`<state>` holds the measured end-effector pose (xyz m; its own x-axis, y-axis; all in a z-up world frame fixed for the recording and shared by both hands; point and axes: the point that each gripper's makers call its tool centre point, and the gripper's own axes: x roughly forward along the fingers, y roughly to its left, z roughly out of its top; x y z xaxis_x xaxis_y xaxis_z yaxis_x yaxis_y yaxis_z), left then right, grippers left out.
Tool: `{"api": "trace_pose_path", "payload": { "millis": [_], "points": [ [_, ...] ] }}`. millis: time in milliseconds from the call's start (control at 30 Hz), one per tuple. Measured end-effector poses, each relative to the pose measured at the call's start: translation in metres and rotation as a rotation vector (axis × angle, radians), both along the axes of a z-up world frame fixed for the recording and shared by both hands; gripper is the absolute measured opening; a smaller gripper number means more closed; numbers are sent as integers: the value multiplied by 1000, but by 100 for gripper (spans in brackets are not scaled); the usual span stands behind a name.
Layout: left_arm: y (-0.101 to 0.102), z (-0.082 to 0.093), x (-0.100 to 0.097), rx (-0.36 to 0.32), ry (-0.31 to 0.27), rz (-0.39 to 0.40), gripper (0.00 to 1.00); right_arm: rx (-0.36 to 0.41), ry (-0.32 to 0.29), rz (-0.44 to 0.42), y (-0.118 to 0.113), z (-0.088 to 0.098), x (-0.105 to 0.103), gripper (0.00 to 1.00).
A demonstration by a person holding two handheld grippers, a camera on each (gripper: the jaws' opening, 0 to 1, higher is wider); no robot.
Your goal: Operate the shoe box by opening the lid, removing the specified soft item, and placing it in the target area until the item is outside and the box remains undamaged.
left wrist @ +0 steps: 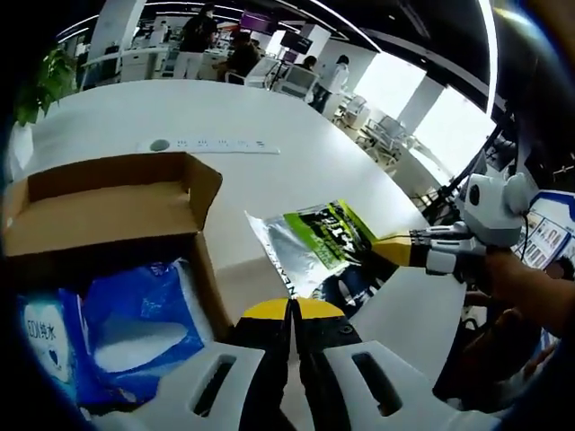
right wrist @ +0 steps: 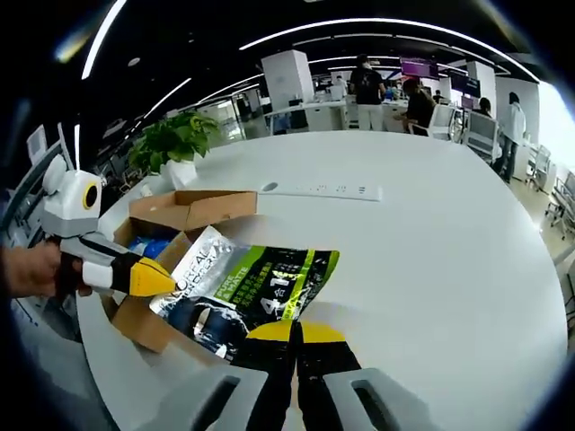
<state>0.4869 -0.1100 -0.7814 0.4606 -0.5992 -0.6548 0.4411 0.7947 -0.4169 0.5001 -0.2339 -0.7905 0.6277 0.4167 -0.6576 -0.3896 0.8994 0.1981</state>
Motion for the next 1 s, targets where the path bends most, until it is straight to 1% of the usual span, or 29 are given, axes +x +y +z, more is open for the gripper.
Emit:
{"api": "trace_pose_path", "payload": {
  "millis": [167, 200, 233, 267, 300, 367, 467, 533, 633, 767, 833, 933, 1000],
  "points": [
    [-1, -9, 2, 46, -15, -14, 0, -1, 10, 2, 0, -9, 4, 0],
    [-1, -10, 3, 58, -21, -13, 0, 0, 11, 2, 0, -10, 4, 0],
    [1, -12, 4, 85, -37, -16, 0, 3, 15, 4, 1, -13, 5, 0],
    [0, -12, 6, 99, -60, -24, 0, 5, 18, 3, 1, -15, 6, 0],
    [-1, -12, 6, 99, -55, -22, 0, 1, 19, 3, 1, -17, 7, 0],
    [0, -11, 9, 117, -79, -24, 0, 2, 19, 1, 1, -19, 8, 0],
    [-1, -11, 9, 134, -88, -27, 0, 10, 21, -2, 1, -22, 11, 0],
    [-1, -12, 9, 155, -100, -37, 0, 14, 18, -4, 1, -21, 11, 0],
    [-1, -8, 11, 170, -119, -30, 0, 19, 17, -2, 2, -21, 12, 0],
    [-4, -6, 13, 175, -124, -32, 0, 19, 13, -4, -2, -19, 14, 0],
    [-6, -6, 13, 179, -117, -28, 0, 19, 13, -4, -2, -19, 13, 0],
    [-10, -4, 10, 169, -90, -10, 0, 10, 14, -3, -3, -19, 9, 0],
    [-13, -3, 8, 178, -92, -16, 0, 8, 17, -5, -5, -19, 6, 0]
  ]
}}
